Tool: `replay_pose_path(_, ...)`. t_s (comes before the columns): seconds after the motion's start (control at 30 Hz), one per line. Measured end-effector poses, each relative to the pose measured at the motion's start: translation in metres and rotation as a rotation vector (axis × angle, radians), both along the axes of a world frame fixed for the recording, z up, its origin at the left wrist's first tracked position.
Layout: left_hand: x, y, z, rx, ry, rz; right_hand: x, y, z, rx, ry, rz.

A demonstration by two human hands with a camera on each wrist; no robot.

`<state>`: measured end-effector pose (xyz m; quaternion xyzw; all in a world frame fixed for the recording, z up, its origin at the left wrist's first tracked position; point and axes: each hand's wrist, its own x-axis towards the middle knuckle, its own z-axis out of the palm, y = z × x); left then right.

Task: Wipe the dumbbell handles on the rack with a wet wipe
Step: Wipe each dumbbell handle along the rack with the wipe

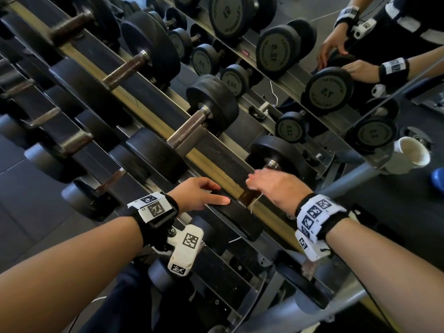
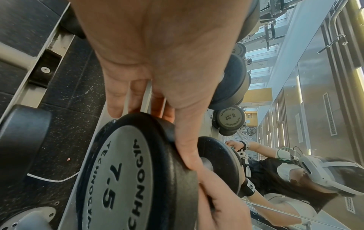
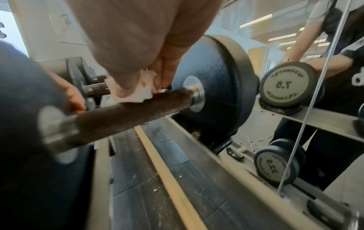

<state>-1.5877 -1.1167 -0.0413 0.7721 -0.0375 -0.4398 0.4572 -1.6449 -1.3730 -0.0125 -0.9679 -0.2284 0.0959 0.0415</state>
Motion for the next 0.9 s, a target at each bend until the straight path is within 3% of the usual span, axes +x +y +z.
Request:
replay_pose_path(0.1,0.0,0.0,0.001,-0.009,0.018,0.013,0.011,-0.004,0.004,-0.048,-0.024,-0.156)
replay_pose_path(0.3,0.003,-0.001,0.003,0.016,-0.004,-0.022,-0.006,0.019,0.005,0.073,0.15,0.152)
replay_pose_path(0.43,0.004,0.0,0.005,0.015,0.005,-0.034,0.018,0.002,0.013,-0.047,0.123,-0.106)
replay_pose_path(0.5,0.003,0.0,0.005,0.015,0.003,-0.033,0.017,0.005,0.016,-0.087,0.12,-0.148)
replay_pose_path(0.63,0.004,0.0,0.004,0.029,-0.017,-0.045,-0.006,0.028,0.011,-0.051,0.269,0.093)
replay_pose_path(0.7,0.005,0.0,0.004,0.028,-0.013,-0.049,0.002,0.025,0.013,-0.071,0.233,0.09)
replay_pose_path(0.8,0.004,0.001,0.004,0.016,0.002,-0.051,0.02,0.01,0.02,-0.214,0.107,-0.063)
replay_pose_path(0.9,0.004,0.001,0.003,0.013,0.008,-0.044,0.017,0.005,0.019,-0.188,0.034,-0.096)
